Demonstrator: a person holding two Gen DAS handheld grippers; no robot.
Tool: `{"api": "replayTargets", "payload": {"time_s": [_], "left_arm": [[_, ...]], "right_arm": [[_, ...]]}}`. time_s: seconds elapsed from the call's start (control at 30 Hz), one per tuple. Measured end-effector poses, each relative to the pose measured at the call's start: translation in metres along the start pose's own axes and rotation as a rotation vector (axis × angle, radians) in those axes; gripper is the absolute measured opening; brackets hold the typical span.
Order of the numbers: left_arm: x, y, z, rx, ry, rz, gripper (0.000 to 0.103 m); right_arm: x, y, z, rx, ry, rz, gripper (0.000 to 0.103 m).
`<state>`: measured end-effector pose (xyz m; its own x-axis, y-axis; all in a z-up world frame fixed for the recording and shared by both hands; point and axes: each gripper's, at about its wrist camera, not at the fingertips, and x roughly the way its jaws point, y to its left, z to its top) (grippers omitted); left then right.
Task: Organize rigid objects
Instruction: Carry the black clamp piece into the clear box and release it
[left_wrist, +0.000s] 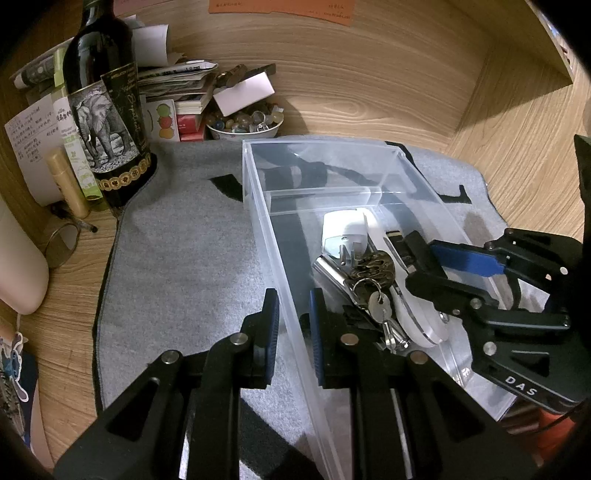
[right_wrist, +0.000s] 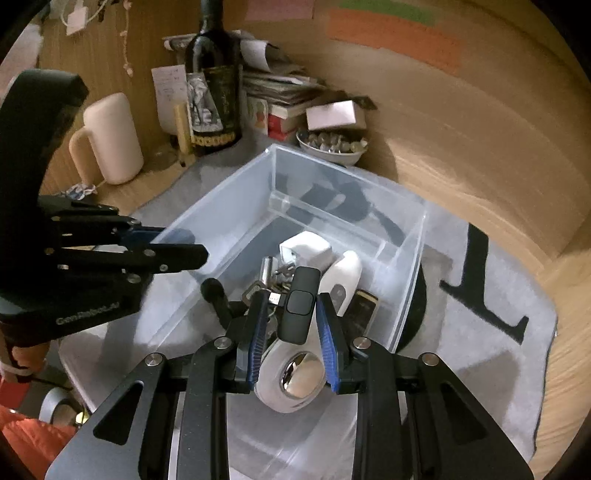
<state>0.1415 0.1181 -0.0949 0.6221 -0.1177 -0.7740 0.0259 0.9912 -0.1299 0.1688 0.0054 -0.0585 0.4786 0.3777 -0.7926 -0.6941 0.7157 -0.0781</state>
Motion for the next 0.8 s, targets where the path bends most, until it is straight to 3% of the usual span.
{"api": "replayTargets", "payload": {"time_s": [0.13,0.27,0.37,0.47,0.57,0.63,0.8], "left_arm": [[0.0,0.0,0.001,-0.004,0.007,-0.005,0.015],[-0.002,0.0,0.002,0.0,-0.008,0.007,0.015],[-0.005,0.002,0.003,-0.01,-0.006,0.012,0.019],[-0.009,0.005,0.003,-0.015,-0.014,0.031,0.031],[-0.019,0.005,0.003,-0.016,-0.043,0.045,0.05],[-0.029,0.004,0.003,-0.015,-0.073,0.049,0.061],[-0.063,-0.011,0.002,0.013,-0.19,0.064,0.079]], "right_arm": [[0.002,-0.002,0.0,0.012,0.01,0.005,0.026],[-0.004,-0.001,0.0,0.015,-0.002,-0.005,0.044],[-0.014,-0.002,0.001,0.019,-0.043,-0.014,0.052],[-0.027,-0.004,0.002,0.029,-0.084,-0.028,0.066],[-0.043,-0.006,0.0,0.036,-0.143,-0.056,0.076],[-0.051,-0.007,-0.001,0.041,-0.169,-0.073,0.077],[-0.074,-0.013,-0.009,0.084,-0.228,-0.107,0.083]]}}
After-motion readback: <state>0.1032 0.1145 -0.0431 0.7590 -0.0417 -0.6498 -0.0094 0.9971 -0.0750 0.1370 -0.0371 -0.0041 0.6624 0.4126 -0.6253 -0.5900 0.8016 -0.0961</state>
